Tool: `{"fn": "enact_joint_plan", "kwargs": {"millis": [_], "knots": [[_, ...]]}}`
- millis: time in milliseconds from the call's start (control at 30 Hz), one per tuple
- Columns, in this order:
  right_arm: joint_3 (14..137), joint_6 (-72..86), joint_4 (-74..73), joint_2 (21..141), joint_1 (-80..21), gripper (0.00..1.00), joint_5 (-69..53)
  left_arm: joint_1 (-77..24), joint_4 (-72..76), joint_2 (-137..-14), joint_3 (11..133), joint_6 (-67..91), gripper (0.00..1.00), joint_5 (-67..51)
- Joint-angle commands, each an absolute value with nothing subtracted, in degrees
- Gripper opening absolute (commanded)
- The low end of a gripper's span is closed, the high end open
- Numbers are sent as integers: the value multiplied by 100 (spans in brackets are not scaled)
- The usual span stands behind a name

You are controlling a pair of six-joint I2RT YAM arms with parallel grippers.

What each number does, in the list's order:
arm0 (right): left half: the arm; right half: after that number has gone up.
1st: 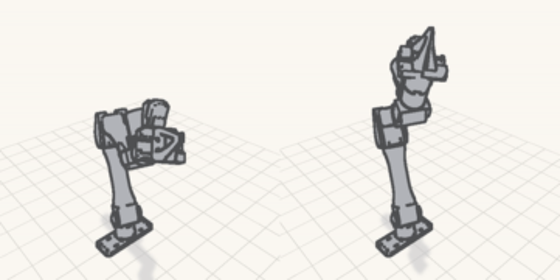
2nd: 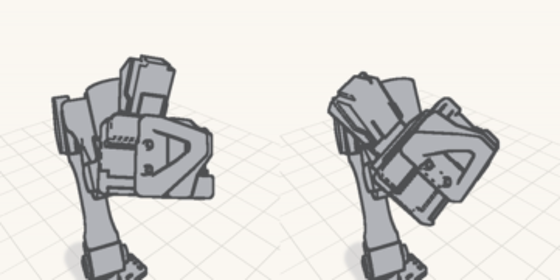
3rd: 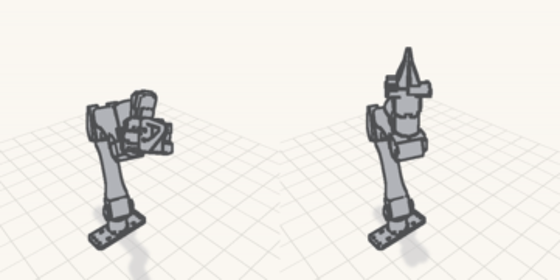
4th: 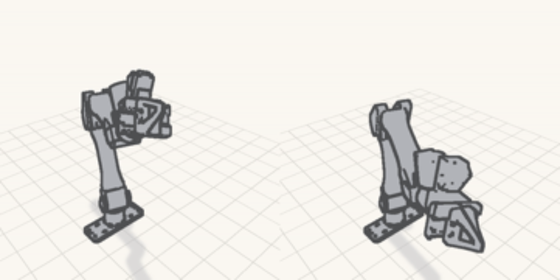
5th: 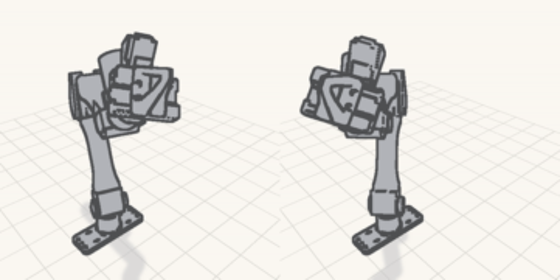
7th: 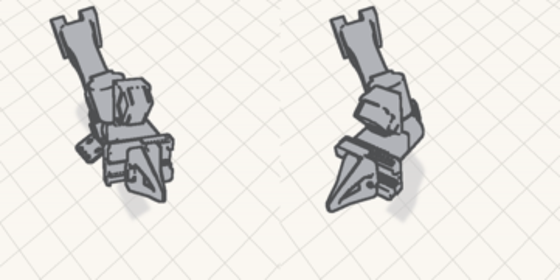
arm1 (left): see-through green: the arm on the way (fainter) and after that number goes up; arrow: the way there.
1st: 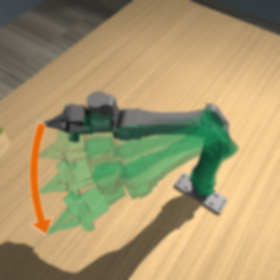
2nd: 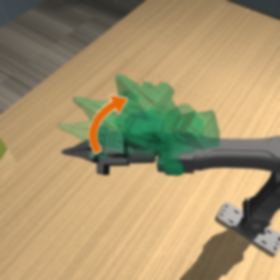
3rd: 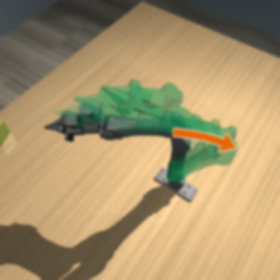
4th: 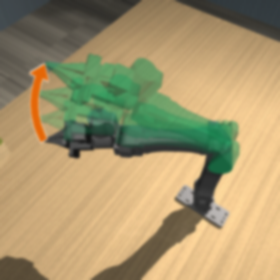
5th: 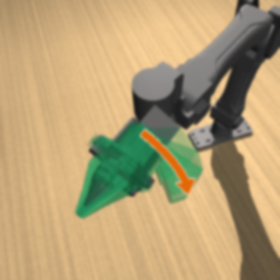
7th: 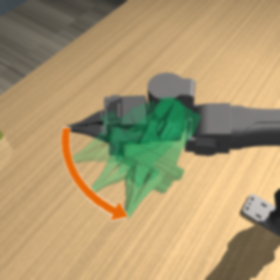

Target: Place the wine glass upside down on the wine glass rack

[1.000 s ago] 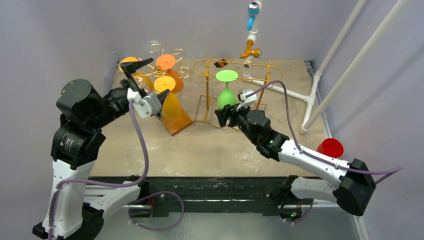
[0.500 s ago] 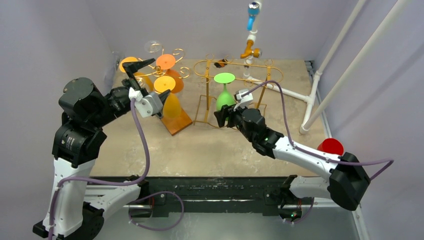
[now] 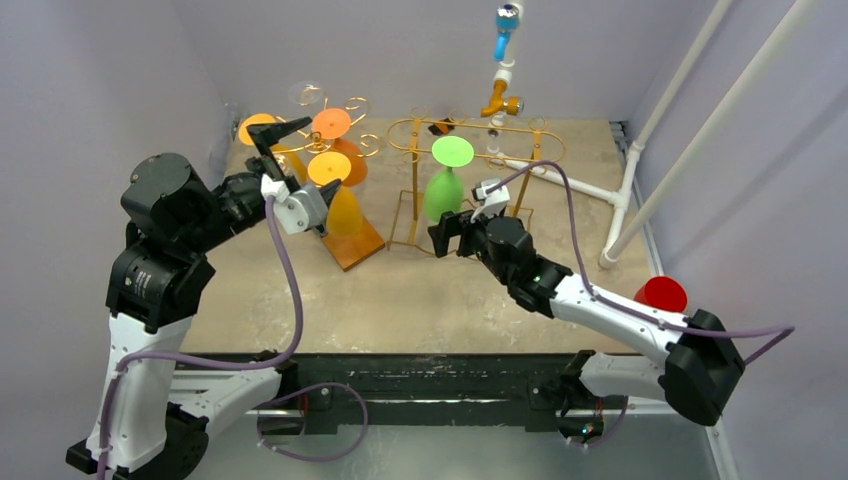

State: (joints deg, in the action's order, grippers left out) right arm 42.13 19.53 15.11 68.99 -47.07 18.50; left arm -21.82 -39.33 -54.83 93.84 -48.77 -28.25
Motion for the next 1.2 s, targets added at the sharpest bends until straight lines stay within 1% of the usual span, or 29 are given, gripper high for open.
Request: {"fn": "enact_joint_plan", "kwargs": {"millis": [0, 100, 233, 333, 467, 533, 633, 700, 800, 900, 1000, 1167], "knots": [[4643, 2060, 802, 6249, -4676, 99, 2003, -2177, -4042, -5564, 9483, -4788, 100, -2734], [5006, 2374, -114, 5977, -4659, 99, 2194, -2180, -4092, -5620, 9500, -4711, 100, -2703], [5697, 2907, -1960, 5820, -4643, 99, 2878, -2177, -4098, -5651, 9529, -4649, 100, -2737], [6077, 3558, -3312, 5731, -4596, 99, 3619, -2180, -4077, -5660, 9574, -4611, 100, -2752], [6354, 4692, -5048, 5660, -4320, 99, 4118, -2180, -3973, -5651, 9588, -4546, 100, -2745], [6283, 5132, -5620, 5492, -4130, 97, 4194, -2180, -3943, -5665, 9596, -4544, 100, -2758], [5996, 5603, -6007, 5149, -3766, 95, 4428, -2180, -3889, -5675, 9605, -4544, 100, -2781], [5829, 5667, -6061, 4960, -3316, 95, 4490, -2175, -3874, -5701, 9630, -4527, 100, -2799], [5689, 5499, -5902, 4866, -2597, 97, 4436, -2180, -3862, -5713, 9642, -4529, 100, -2847], [5532, 5023, -5470, 4971, -1913, 96, 4268, -2180, -3838, -5739, 9621, -4530, 100, -2850], [5505, 4606, -5178, 5148, -1076, 92, 3856, -2180, -3759, -5778, 9541, -4428, 100, -2801], [5616, 4227, -4986, 5110, -247, 86, 3891, -2180, -3846, -5867, 9459, -4403, 100, -2822]]}}
